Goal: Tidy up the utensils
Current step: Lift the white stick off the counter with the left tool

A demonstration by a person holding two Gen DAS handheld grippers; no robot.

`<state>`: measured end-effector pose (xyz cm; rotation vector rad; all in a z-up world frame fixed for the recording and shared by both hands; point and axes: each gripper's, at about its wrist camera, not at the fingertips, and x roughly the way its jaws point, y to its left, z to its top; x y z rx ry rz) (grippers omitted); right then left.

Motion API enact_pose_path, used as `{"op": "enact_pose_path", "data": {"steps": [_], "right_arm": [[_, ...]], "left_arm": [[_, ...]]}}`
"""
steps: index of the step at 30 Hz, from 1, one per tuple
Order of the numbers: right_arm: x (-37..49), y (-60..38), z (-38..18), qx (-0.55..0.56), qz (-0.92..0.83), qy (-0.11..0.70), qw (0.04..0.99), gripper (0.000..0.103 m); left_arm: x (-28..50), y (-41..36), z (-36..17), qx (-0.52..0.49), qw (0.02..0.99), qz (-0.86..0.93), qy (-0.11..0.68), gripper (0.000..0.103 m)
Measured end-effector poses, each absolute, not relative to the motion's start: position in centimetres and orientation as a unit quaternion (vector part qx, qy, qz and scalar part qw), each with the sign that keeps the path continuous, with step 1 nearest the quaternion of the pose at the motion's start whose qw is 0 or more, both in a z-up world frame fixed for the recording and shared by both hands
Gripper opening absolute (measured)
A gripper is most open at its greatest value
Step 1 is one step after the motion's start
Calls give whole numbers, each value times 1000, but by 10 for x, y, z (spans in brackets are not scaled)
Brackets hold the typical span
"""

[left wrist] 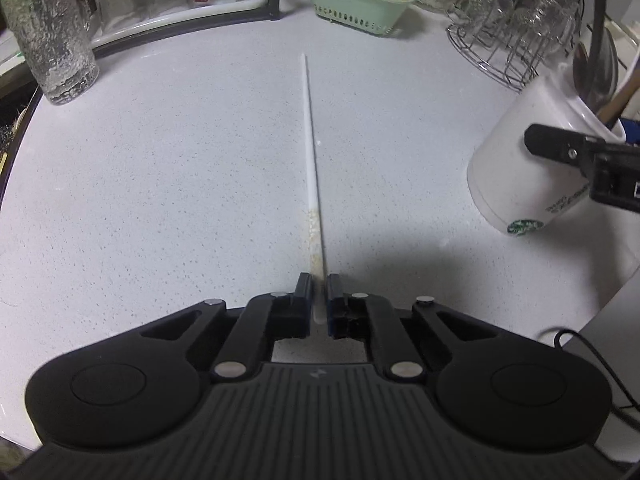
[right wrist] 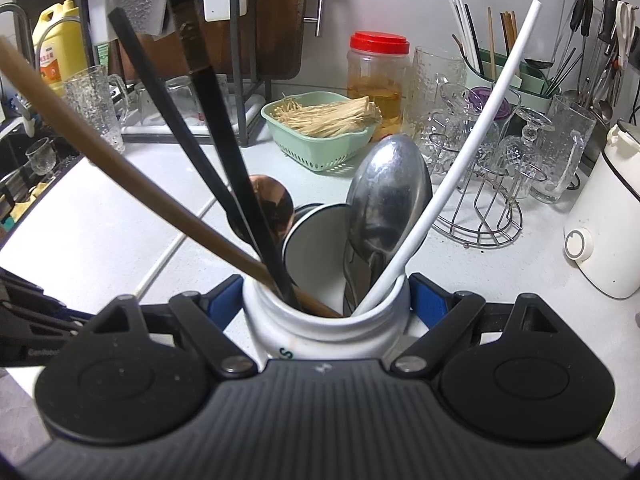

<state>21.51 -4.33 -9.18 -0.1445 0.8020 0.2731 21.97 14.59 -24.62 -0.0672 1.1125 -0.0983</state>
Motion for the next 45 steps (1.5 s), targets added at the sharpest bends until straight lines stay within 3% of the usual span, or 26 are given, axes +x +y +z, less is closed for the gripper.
{"op": "enact_pose_path", "data": {"steps": [29, 33, 42, 45], "right_arm": [[212, -48, -93, -82, 170, 374, 908, 90], [212, -46, -93, -83, 174, 374, 907, 90], [206, -40, -93, -82, 182, 368, 908, 90], [206, -40, -93, -82, 183, 367, 908, 90]], "left_arm": [[105, 131, -242, -149, 827, -20, 541, 8], [106, 134, -247, -164, 818, -19, 550, 21], [115, 124, -254, -156, 823, -11, 546, 21], [119, 119, -257, -140, 822, -5, 552, 14]]}}
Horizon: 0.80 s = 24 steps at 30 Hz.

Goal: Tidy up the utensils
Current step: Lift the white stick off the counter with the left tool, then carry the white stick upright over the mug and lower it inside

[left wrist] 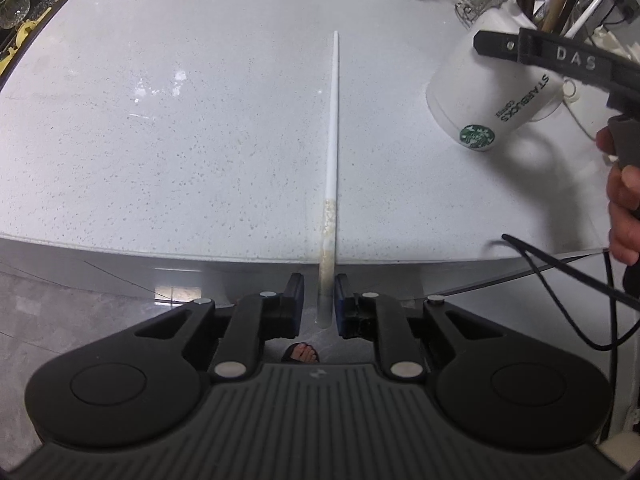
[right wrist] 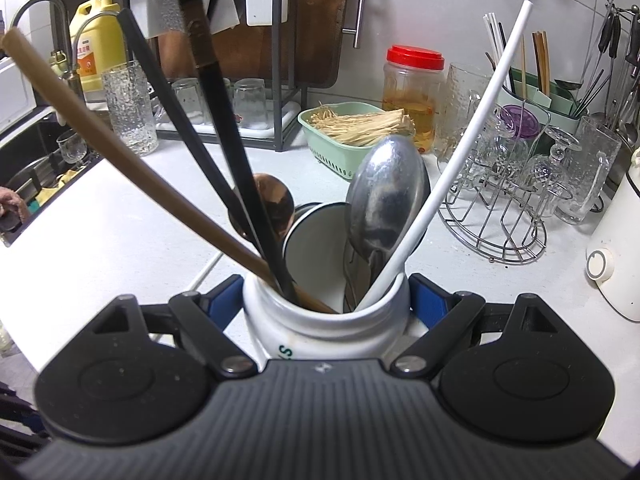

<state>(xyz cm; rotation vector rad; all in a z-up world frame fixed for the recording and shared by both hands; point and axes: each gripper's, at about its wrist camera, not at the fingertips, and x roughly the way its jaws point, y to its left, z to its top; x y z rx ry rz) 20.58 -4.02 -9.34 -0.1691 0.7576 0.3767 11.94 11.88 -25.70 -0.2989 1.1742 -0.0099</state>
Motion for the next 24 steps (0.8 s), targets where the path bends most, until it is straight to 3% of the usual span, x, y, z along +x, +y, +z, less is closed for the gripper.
{"op": "enact_pose_path", "data": {"steps": [1, 4, 24], "right_arm": [[206, -40, -94, -83, 183, 367, 908, 90], [206, -40, -94, -83, 184, 366, 908, 90], [205, -39, -94, -79, 183, 359, 912, 90]], "left_arm": [[120, 117, -256, -138, 823, -4, 551, 10], [121, 113, -246, -119, 830, -3, 545, 9], [152, 131, -91, -71, 892, 24, 446, 8]]}}
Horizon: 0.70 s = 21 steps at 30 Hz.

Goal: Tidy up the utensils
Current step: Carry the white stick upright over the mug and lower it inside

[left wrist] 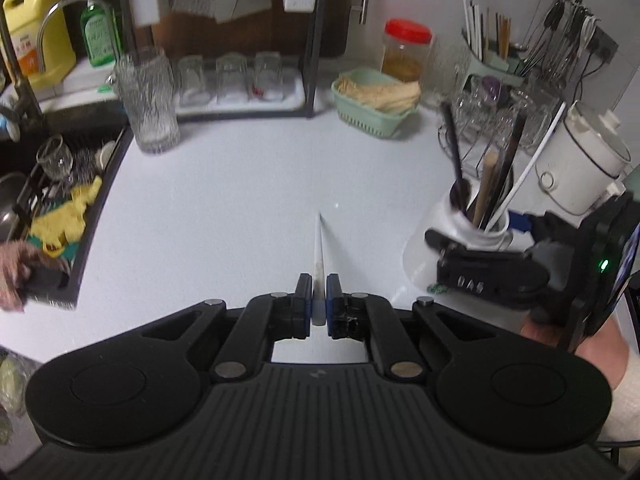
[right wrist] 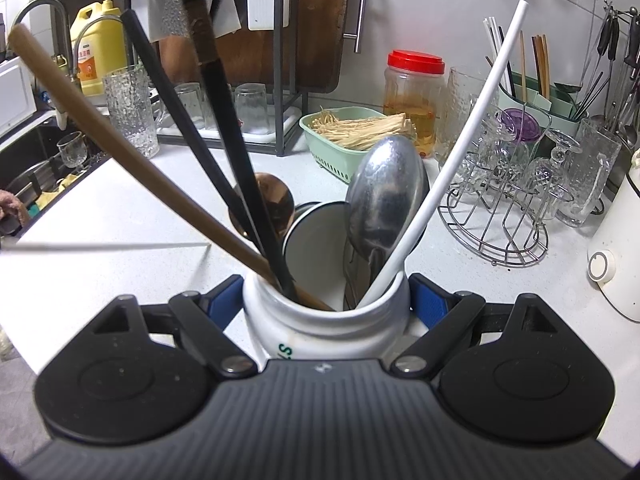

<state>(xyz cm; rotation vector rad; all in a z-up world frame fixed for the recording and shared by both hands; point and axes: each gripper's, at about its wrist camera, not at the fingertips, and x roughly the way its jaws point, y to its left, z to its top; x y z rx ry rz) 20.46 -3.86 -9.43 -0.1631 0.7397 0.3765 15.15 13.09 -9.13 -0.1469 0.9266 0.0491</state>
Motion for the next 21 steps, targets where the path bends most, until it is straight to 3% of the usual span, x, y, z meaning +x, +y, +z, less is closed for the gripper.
{"op": "enact_pose_path", "data": {"steps": [21], "right_arm": [[207, -36, -98, -80, 191, 351, 913, 90]], "left_arm": [[197, 128, -7, 3, 894, -25, 446, 8]]}}
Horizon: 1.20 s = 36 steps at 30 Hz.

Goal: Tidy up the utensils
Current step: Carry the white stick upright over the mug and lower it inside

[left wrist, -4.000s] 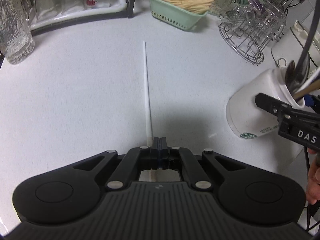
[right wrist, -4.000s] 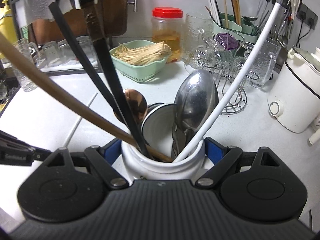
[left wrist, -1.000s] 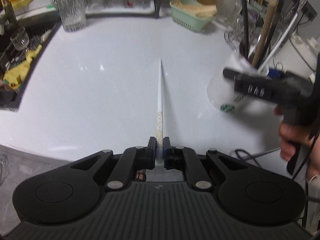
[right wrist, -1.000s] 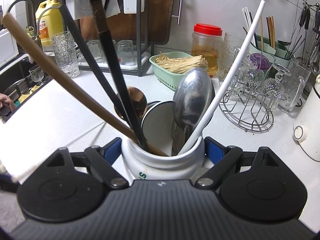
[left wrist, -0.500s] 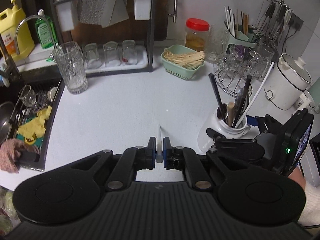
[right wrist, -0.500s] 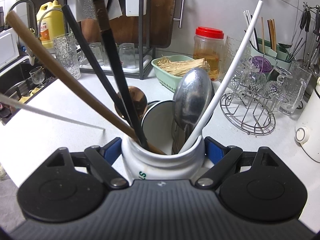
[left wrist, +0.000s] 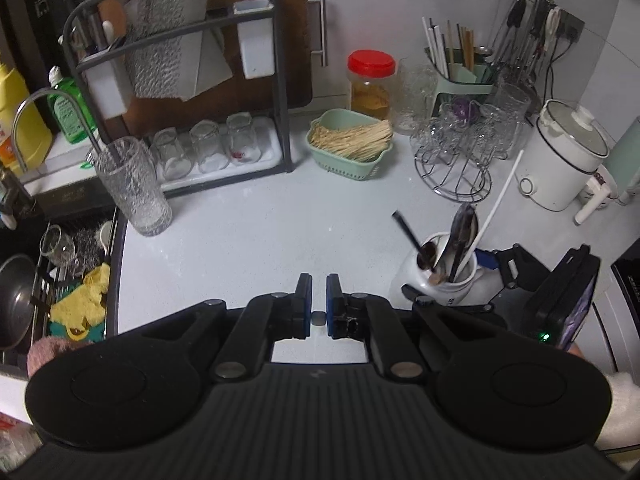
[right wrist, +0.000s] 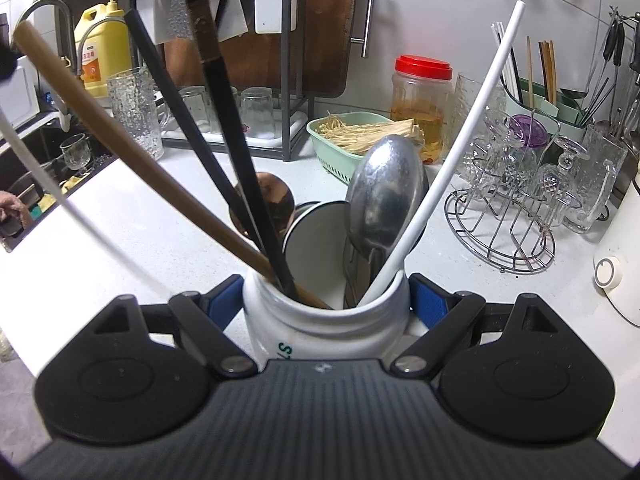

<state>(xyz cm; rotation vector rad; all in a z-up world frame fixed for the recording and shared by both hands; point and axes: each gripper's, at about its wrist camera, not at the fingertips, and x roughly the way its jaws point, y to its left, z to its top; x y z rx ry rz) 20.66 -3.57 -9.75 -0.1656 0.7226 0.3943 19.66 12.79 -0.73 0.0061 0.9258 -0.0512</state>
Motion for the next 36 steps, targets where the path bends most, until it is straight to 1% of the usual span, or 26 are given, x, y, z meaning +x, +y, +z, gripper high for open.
{"op": "enact_pose_path", "data": {"steps": [5, 10, 16, 22, 30, 36], "right_arm": [[208, -35, -99, -82, 196, 346, 914, 90], [210, -33, -99, -81, 198, 346, 914, 90], [211, -33, -99, -83, 200, 347, 913, 90], [214, -29, -100, -86, 205, 347, 911, 90], [215, -28, -101, -86, 205, 347, 911, 90], [213, -28, -101, -87, 205, 344, 912, 90]], "left_arm": [[203, 121, 13, 30, 898, -40, 438, 8], [205, 125, 7, 20, 894, -39, 446, 8], [203, 121, 24, 8, 901, -48, 432, 8], [208, 112, 62, 21, 913, -65, 403, 8], [214, 96, 116, 70, 922, -82, 371, 8], [217, 82, 144, 102, 929, -98, 343, 8]]}}
